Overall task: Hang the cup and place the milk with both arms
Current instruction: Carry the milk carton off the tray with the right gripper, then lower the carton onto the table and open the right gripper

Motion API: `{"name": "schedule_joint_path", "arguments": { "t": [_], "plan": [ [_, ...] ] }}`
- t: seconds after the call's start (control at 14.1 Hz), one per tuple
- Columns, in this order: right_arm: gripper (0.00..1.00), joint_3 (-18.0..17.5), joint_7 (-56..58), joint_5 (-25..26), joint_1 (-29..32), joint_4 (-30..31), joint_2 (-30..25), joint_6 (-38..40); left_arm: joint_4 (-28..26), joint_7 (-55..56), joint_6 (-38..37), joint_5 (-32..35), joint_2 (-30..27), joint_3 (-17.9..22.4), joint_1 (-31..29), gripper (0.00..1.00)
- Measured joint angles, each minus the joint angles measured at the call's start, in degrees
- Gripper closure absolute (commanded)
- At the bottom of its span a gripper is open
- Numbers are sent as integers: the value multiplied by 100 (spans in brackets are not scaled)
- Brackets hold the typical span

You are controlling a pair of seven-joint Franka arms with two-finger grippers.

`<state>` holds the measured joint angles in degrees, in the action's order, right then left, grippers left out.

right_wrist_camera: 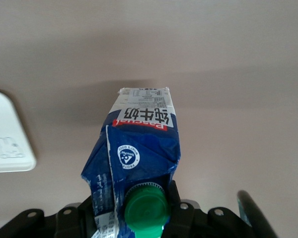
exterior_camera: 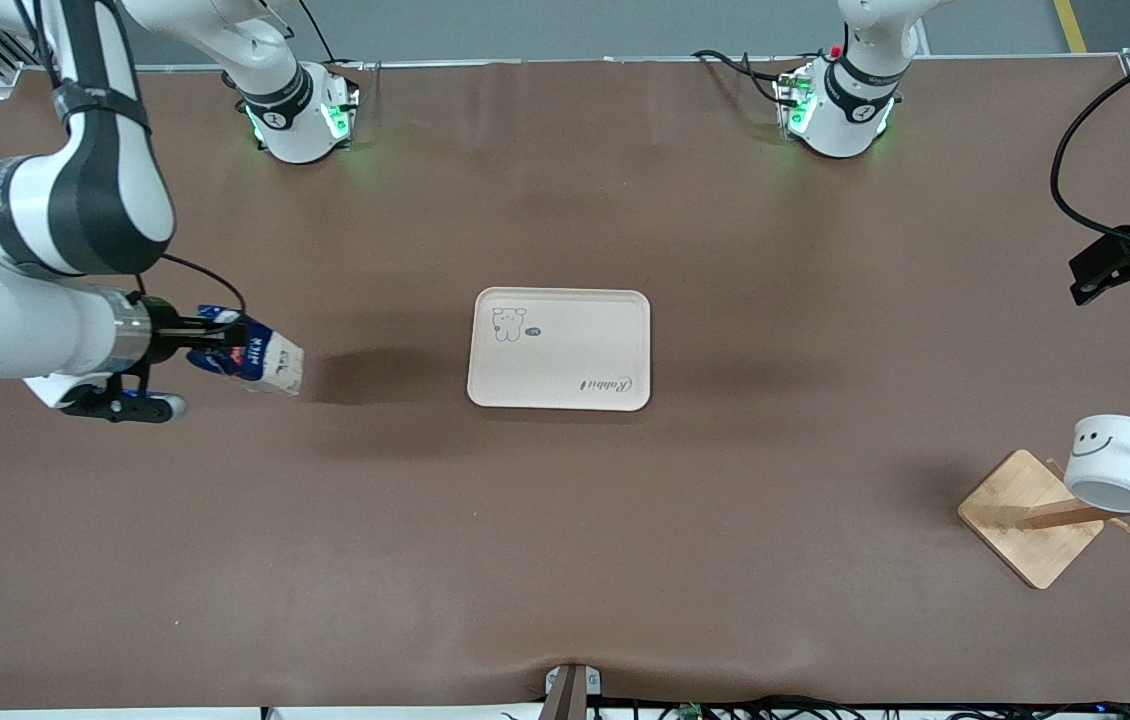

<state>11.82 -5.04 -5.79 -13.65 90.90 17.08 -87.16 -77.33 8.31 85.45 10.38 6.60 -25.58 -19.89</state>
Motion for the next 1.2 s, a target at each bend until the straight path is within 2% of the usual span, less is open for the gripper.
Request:
{"name": "schedule_joint_path", "arguments": {
  "t": [0.14,0.28,0.5,0.78,1.2],
  "plan": [
    [100,-2,329,177,197,376,-137,-254,-15,-18,-107,-104,-104,753,705,0],
    [100,0,720,353,386,706,-211,-547,-118,-51,-141,-305,-224,1341,1253,0],
    [100,2,1091,384,633,1256,-287,-981,-373,-285,-124,-573,-418,1939,1719,0],
    [100,1,1329,398,716,2154,-504,-1807,-863,-310,51,-613,-785,2141,1997,0],
    [100,3,1340,568,902,2303,-600,-1872,-1048,-330,87,-877,-1050,2173,2019,0]
  ]
}}
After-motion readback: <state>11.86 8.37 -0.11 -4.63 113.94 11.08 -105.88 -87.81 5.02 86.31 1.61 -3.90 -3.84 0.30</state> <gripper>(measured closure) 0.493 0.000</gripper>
